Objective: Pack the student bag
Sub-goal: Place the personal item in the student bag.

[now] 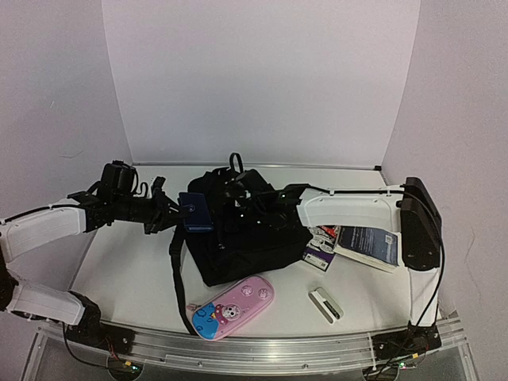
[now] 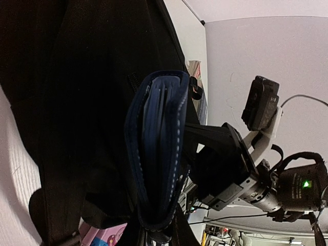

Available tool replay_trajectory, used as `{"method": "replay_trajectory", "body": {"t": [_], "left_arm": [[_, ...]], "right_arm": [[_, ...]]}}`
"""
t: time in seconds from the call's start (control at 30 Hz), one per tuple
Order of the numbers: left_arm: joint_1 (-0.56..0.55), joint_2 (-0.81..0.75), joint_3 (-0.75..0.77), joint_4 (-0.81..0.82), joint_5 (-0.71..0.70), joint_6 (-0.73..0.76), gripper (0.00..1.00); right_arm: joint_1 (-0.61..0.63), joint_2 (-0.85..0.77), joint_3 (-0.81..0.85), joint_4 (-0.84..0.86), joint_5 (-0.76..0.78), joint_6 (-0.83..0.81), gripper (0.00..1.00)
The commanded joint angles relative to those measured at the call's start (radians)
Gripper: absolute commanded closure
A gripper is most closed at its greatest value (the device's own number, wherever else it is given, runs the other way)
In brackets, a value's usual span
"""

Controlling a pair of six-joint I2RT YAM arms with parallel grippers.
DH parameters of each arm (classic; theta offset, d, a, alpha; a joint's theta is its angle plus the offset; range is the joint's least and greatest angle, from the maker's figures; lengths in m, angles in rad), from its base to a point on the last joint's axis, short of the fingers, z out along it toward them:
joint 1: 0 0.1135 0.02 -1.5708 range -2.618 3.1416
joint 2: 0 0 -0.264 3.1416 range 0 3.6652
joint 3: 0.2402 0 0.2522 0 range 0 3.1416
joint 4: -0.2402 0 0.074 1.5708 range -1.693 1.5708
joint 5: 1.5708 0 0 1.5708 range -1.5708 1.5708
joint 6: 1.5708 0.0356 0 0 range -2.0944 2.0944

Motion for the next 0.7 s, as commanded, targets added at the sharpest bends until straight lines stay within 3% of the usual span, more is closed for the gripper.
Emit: {"method": "replay_trajectory", "body": {"t": [0.0, 0.27, 0.47, 0.67], "left_arm": [[-0.021, 0.045, -0.006, 0.2, 0.029, -0.073, 1.0], [-0.037, 0.146, -0.016, 0.195, 0.067, -0.085, 1.0], [-0.052, 0.133, -0.06, 0.151, 0.058, -0.087, 1.0], [-0.055, 0.154, -0.123, 0.21, 0.063, -0.113, 1.0]], "right_arm": [[0.003, -0.081, -0.049, 0.145, -0.026, 0.052, 1.0], [0.004, -0.105, -0.067, 0.178, -0.022, 0.063, 1.0], [0.003, -0.133, -0.08, 0.188, 0.045, 0.098, 1.0], [0.003, -0.14, -0.081, 0.223, 0.015, 0.094, 1.0]]}}
